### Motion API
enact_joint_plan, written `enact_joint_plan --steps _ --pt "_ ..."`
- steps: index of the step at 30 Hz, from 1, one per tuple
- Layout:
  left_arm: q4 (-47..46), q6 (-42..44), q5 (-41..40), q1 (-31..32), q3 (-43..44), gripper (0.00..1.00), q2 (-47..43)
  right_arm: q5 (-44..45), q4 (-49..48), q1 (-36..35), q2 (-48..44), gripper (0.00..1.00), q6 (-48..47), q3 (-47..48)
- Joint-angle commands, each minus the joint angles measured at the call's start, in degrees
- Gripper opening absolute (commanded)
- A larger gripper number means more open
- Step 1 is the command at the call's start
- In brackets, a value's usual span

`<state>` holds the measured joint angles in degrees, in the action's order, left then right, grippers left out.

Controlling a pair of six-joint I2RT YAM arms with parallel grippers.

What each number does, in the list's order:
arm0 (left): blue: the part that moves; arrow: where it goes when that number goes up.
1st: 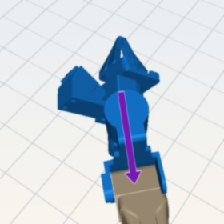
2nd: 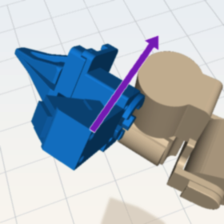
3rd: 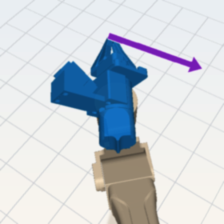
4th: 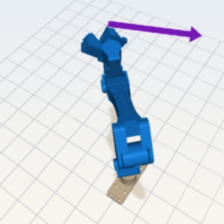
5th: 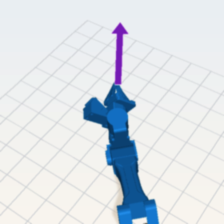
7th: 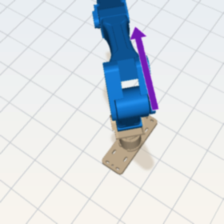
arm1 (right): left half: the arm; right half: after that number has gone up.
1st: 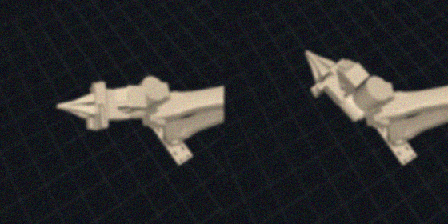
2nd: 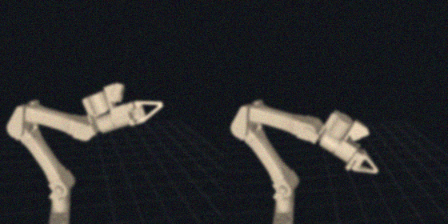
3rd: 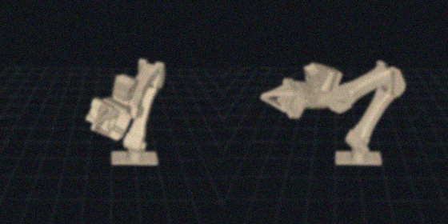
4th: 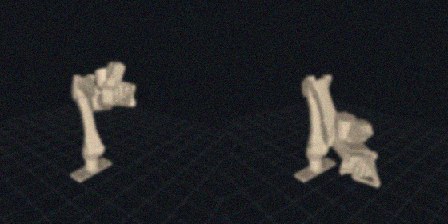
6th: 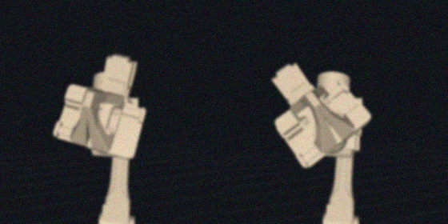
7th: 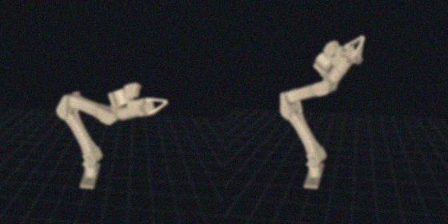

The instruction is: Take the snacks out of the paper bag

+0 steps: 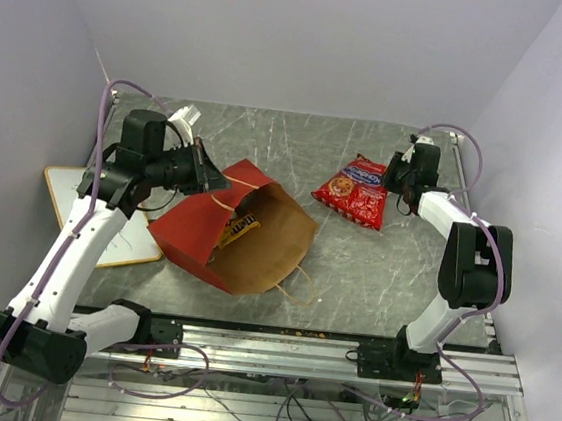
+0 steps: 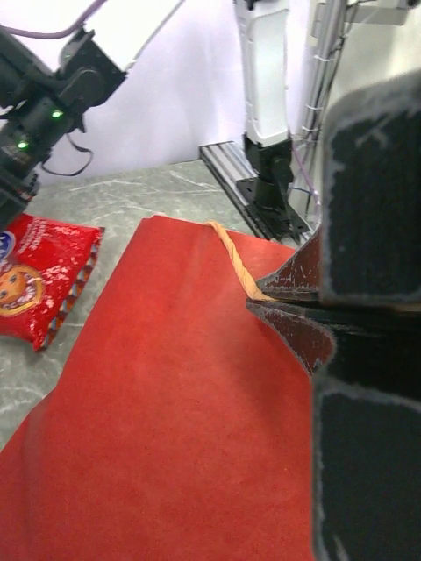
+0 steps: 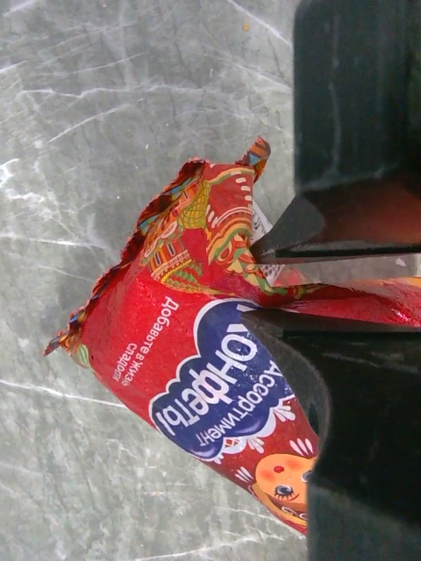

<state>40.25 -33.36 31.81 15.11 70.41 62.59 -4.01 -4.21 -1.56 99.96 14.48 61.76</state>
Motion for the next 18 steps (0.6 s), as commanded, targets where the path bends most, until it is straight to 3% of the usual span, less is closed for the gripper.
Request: enact_joint_plan --steps 1,3,10,18 --pt "-2.4 -4.9 -4.9 0.2 2.5 0.07 0.5 4.4 7.8 0.6 1.0 0.36 3.6 1.8" --pt "-3.4 -5.6 -5.1 0.2 1.6 0.07 0.5 7.1 10.6 0.6 0.2 0.52 5.2 1.5" --pt "-2.8 -6.9 1.0 0.3 2.5 0.07 3.1 5.7 23.7 0.2 -8.0 0.69 6.2 5.4" --pt "-3.1 -7.3 2.0 0.8 -0.1 0.07 3.1 -2.2 34.3 -7.1 -21.3 0.71 4.9 4.0"
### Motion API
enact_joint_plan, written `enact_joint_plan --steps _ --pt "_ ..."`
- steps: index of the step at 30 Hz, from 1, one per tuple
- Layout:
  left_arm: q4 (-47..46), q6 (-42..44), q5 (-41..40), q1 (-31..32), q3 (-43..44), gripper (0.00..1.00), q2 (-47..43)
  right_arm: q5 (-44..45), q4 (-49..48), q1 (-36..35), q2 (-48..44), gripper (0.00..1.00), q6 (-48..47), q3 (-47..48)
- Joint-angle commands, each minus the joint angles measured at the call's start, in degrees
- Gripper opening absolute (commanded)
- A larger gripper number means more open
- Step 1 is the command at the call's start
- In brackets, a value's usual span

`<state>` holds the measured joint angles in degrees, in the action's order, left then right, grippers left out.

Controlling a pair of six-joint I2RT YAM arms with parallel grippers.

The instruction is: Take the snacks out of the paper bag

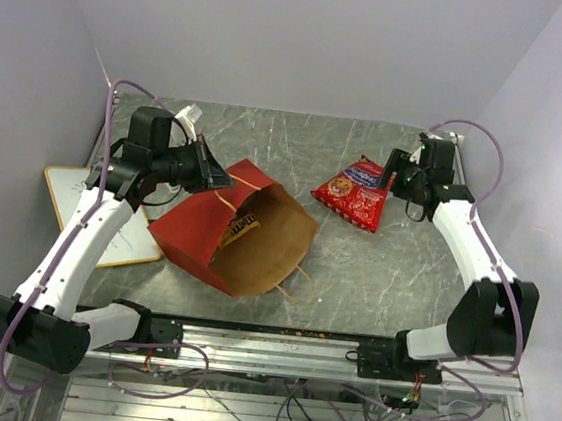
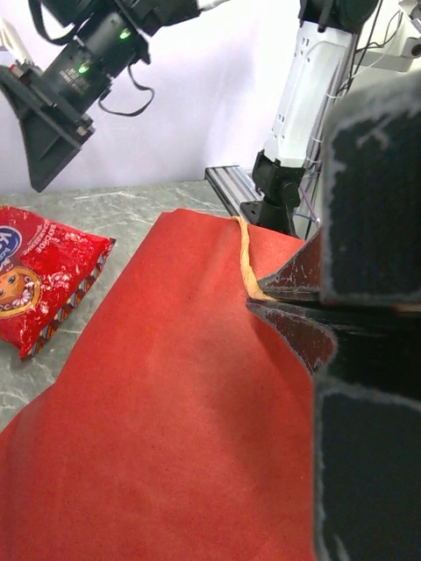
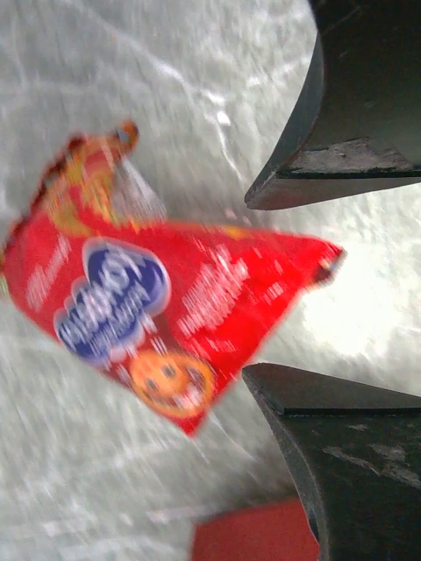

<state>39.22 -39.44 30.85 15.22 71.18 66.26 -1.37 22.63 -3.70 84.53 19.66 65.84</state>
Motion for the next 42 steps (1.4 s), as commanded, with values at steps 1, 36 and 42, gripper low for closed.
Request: enact_joint_plan --steps 1,36,42 --pt "-2.9 -2.0 3.3 0.9 -1.4 0.07 -0.7 -6.1 7.5 -7.3 -7.6 0.71 -0.2 -1.1" --pt "-7.9 -11.5 -5.5 1.1 -4.9 0.07 -2.0 -13.7 -47.4 -54.5 -16.0 0.27 8.0 -43.6" --pt "-13.6 -14.1 -5.4 1.2 -9.0 0.07 -5.0 -5.9 -40.1 -56.8 -21.0 0.42 6.6 -44.7"
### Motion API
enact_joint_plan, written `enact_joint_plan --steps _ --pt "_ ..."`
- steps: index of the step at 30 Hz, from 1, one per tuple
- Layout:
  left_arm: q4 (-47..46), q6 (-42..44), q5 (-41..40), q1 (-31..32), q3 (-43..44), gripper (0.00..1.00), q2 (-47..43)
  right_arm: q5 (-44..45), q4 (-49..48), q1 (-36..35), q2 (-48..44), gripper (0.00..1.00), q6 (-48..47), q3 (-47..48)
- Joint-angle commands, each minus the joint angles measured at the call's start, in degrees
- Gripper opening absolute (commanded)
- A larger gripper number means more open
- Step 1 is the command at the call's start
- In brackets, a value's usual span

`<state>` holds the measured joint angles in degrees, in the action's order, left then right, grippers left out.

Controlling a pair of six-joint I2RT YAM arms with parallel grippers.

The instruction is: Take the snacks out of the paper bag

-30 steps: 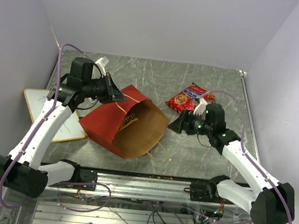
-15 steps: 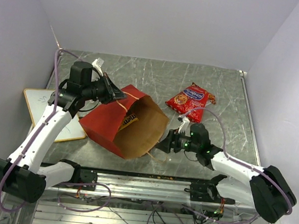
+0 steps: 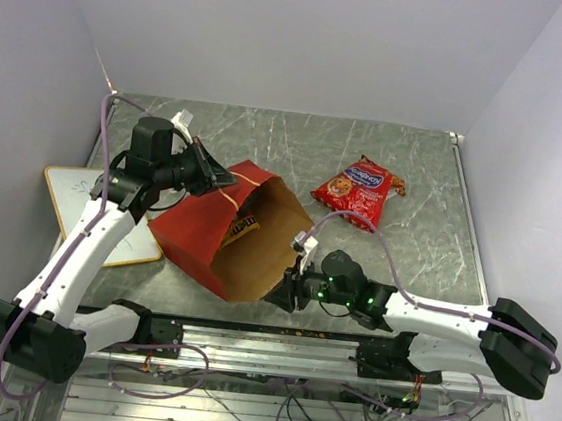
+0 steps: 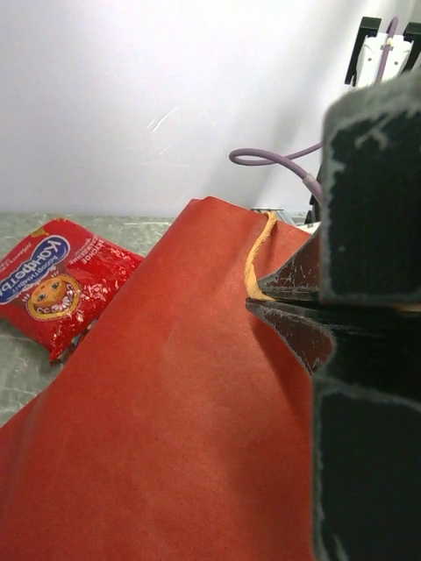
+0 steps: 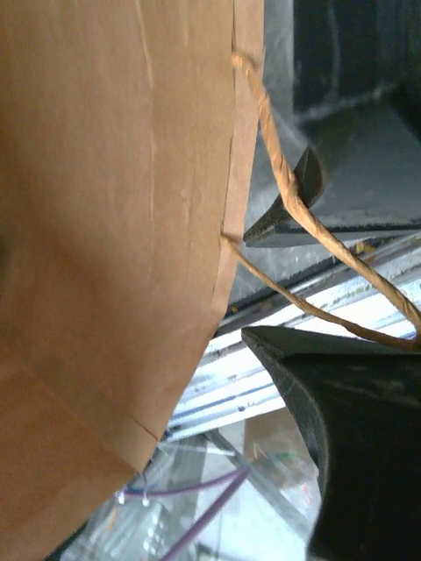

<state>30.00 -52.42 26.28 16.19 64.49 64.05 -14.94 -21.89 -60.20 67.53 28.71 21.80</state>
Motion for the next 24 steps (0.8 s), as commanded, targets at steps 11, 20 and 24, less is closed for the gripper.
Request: enact_joint_plan --steps 11,20,24 --pt "-10.2 0.5 -2.5 0.3 -3.4 0.07 -4.9 19.8 31.1 -0.2 -16.3 0.68 -9.9 6.4" --pt "-14.4 0.6 -1.2 0.3 -5.7 0.07 -6.4 21.2 35.6 -0.3 -19.6 0.79 -28.6 15.1" --pt "-12.4 3.1 1.2 1.1 -4.2 0.07 -5.9 20.1 38.3 -0.3 -16.5 0.81 -40.1 21.7"
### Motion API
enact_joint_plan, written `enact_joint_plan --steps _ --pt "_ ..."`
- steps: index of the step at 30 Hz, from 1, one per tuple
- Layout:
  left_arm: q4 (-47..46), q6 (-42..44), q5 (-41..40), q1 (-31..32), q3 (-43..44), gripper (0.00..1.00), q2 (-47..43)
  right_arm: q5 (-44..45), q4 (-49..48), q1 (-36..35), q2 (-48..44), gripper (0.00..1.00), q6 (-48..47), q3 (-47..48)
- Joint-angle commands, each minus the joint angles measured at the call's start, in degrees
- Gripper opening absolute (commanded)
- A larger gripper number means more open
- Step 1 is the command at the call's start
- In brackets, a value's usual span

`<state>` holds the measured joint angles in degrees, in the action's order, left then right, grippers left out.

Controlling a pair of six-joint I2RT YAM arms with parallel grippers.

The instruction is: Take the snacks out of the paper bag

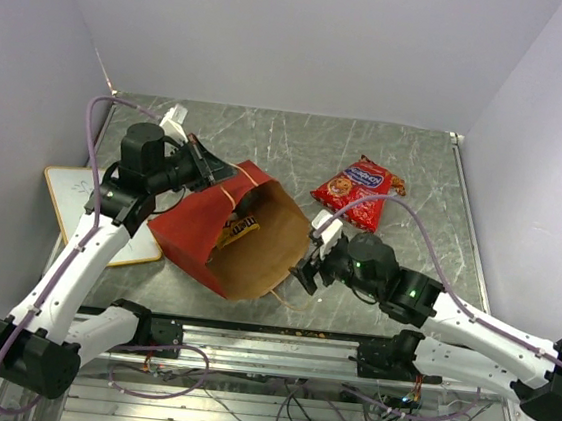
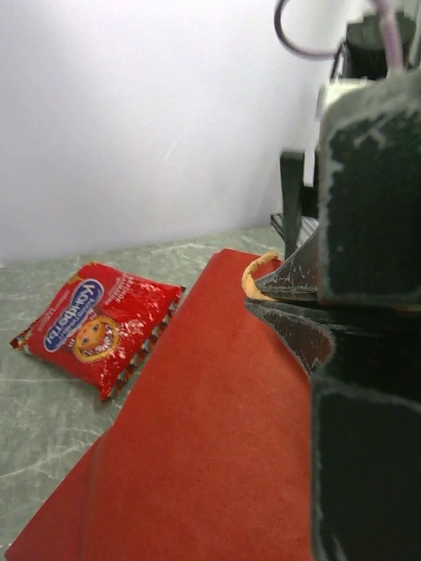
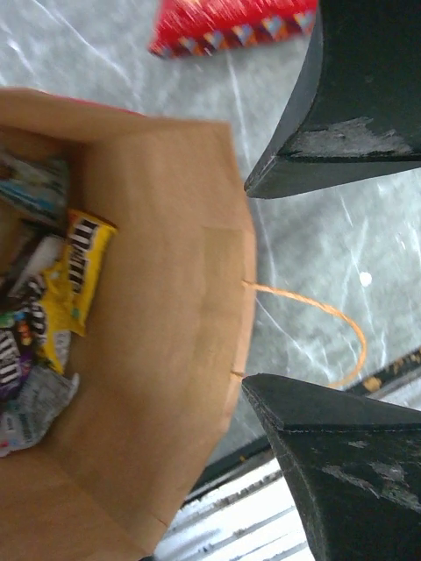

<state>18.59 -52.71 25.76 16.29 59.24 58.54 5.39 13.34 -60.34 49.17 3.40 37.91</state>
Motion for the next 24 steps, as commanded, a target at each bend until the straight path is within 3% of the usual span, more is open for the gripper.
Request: enact_joint_plan --steps 1,6,9,12,16,24 --pt "0.9 5.0 2.2 1.3 1.8 0.07 -0.1 -0.9 3.2 -0.1 2.5 0.81 -18.1 7.0" --pt "8.4 10.9 3.2 1.9 3.5 0.07 -0.6 -6.8 5.9 -0.1 4.9 0.76 -32.0 11.4" --pt "10.0 11.4 2.6 2.0 2.3 0.07 -2.9 -14.0 5.8 -0.2 5.5 0.68 -40.9 11.5" --pt "9.2 10.1 2.4 2.0 0.7 0.07 -4.6 -19.5 1.3 -0.6 7.2 0.64 -43.8 9.7" --pt "8.7 8.7 2.1 2.0 1.1 0.07 -4.6 -23.5 -8.0 -1.9 12.4 0.62 -46.3 7.3" --pt "10.9 8.1 1.1 2.0 3.7 0.07 -3.7 -19.9 -41.7 -2.6 28.0 0.64 -47.1 1.2"
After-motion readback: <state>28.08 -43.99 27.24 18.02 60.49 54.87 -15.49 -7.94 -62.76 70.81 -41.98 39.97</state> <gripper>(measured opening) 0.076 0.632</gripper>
